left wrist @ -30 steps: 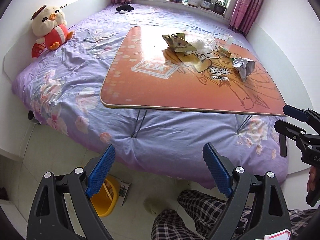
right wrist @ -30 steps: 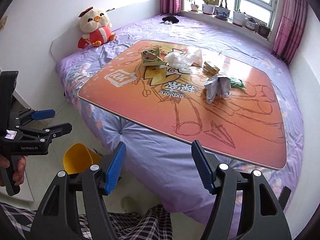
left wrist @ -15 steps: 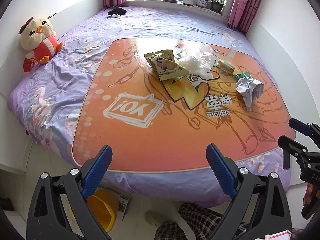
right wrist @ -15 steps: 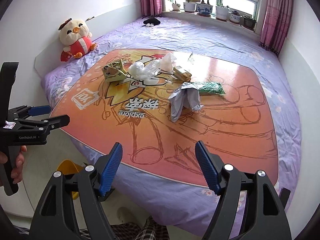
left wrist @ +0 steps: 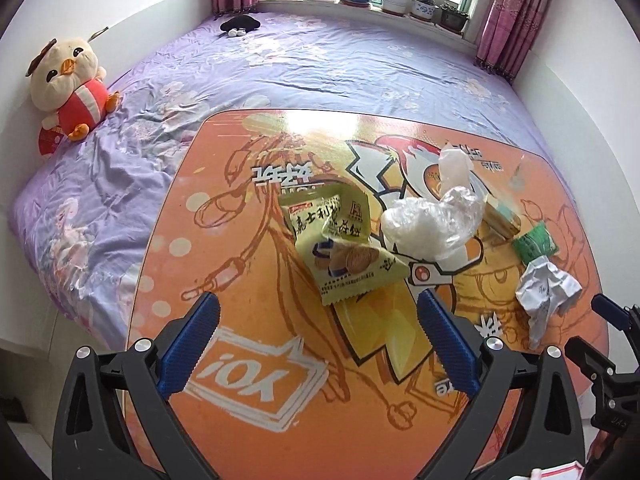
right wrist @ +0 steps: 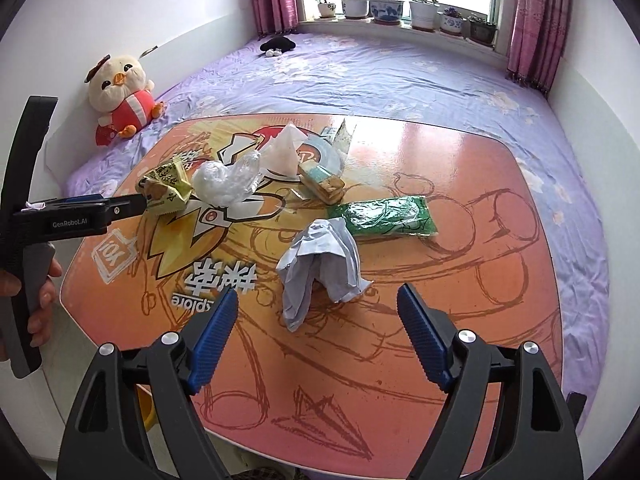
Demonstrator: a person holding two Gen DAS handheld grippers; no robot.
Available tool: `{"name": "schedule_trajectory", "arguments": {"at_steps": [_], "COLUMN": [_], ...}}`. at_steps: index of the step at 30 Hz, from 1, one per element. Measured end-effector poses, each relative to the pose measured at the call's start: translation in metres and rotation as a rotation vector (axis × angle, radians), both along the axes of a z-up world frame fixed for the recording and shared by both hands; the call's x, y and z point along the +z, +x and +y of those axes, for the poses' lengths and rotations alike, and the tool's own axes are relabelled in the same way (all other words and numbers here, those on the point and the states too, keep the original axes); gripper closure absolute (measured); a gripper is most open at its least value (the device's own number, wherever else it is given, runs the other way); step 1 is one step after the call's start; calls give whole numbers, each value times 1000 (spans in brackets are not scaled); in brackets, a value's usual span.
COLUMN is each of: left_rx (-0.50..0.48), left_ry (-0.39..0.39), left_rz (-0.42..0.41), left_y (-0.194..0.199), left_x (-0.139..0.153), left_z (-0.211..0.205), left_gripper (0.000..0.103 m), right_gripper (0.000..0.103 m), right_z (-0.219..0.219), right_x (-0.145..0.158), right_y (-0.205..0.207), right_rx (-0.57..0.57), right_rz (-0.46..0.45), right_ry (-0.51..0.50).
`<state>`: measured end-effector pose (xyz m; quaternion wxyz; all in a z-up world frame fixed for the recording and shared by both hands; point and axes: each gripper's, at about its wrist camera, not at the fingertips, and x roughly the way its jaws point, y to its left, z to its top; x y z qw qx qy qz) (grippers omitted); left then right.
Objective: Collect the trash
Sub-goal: 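Close left tool on biscuit wrapper while right tool grips crumpled white paper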
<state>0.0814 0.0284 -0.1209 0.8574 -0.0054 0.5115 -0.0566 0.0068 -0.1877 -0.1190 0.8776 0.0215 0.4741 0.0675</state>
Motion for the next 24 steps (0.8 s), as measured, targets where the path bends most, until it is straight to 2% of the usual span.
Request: {"name": "schedule_trajectory", "arguments": {"at_steps": [8, 12, 19, 24], "left_rx": [31, 48, 72, 48], "left_ry": [-15, -10, 6, 57], "left_rz": [14, 26, 57, 42], "left_y": [42, 53, 53, 55], "left_x": [-11, -20, -36, -37], "left_z": [-8, -8, -6, -14], "left_gripper": [5, 11, 15, 14], "right_gripper": [21, 21, 21, 21], "right_z": [-10, -14, -11, -4], "right_x": [-10, -15, -30, -38], "right_y": [15, 22, 38, 46], "right_rx": [-27, -35, -29, -14], "right_rz": [27, 32, 57, 68], "right_ry": [23, 24, 27, 21]}}
